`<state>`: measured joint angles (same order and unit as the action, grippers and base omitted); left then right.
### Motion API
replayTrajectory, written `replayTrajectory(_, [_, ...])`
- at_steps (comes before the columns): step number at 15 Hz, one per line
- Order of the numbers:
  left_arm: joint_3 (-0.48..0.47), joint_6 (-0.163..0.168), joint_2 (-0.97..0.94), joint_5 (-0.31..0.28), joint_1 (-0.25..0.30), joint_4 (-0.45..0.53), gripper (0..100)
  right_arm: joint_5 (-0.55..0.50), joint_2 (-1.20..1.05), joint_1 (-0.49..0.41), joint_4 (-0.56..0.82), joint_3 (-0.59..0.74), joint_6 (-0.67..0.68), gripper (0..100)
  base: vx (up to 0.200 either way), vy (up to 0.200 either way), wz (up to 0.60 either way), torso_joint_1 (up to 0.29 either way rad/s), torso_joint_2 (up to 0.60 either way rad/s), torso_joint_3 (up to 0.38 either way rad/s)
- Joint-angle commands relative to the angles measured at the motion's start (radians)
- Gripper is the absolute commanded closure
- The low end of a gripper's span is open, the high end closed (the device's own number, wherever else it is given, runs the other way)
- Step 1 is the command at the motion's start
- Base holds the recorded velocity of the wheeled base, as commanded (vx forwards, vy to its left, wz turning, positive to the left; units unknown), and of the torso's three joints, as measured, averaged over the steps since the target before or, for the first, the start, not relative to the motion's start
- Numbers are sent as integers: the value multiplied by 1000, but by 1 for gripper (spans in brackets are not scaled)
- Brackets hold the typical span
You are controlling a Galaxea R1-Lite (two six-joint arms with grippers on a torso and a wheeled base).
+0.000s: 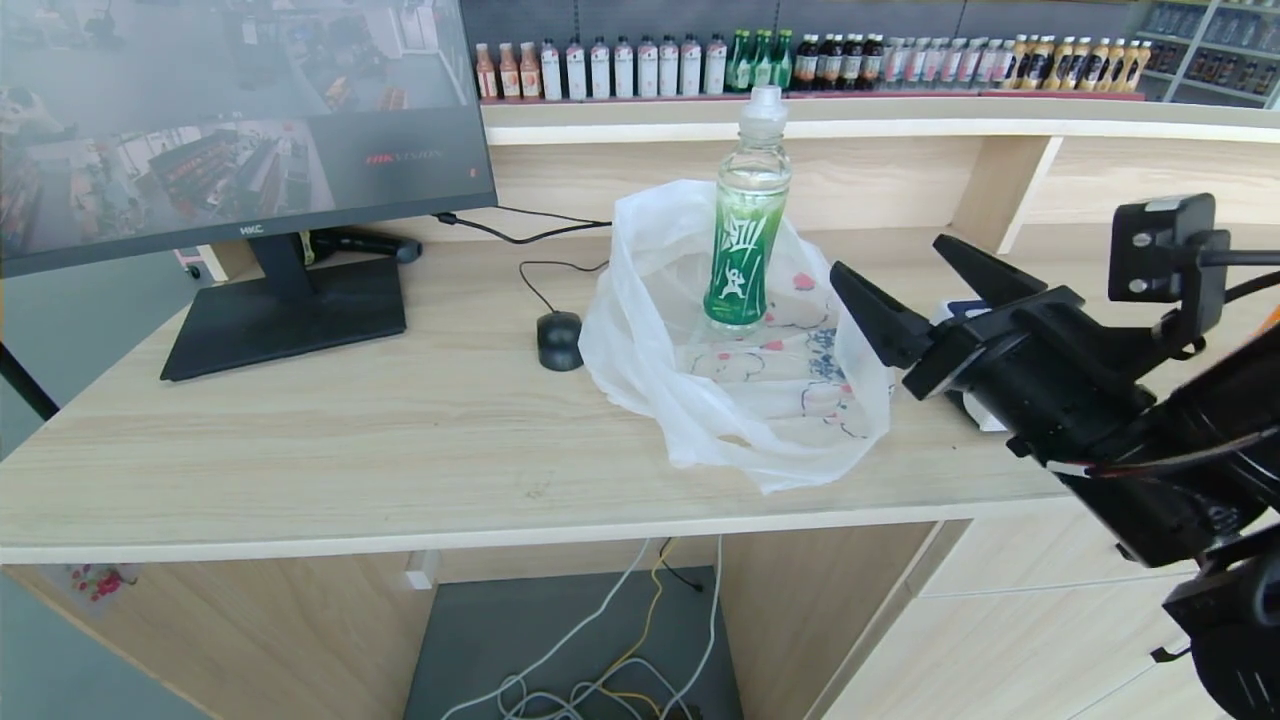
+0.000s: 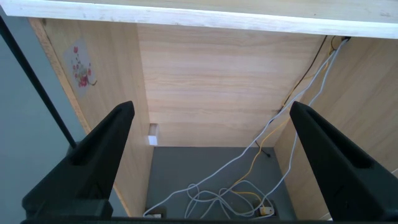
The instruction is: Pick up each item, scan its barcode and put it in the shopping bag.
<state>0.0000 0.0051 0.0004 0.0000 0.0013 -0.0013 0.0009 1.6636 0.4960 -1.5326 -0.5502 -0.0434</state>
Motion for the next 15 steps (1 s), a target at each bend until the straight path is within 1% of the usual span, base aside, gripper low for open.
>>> replayTrajectory(1, [0,1,0,0,-1,0,0,1,-13,3,-38,96,17,0,0,0,0,0,0,0])
replayTrajectory(3, [0,-1,0,0,0,0,0,1,-22,15,-38,99,14,0,0,0,0,0,0,0])
replayTrajectory(6, [0,-2,0,0,0,0,0,-9,-35,16,-38,158,-47,0,0,0,0,0,0,0])
replayTrajectory(9, [0,-4,0,0,0,0,0,-9,-39,18,-38,150,-56,0,-200,0,0,12,2,2])
replayTrajectory(10, [0,3,0,0,-1,0,0,-9,-45,18,-38,158,-52,0,0,0,0,0,0,0])
replayTrajectory(11, [0,-2,0,0,0,0,0,-9,-47,16,-38,158,-47,0,0,0,0,0,0,0])
replayTrajectory(15, [0,1,0,0,0,0,0,-9,-27,16,-38,151,-46,0,0,0,0,0,0,0])
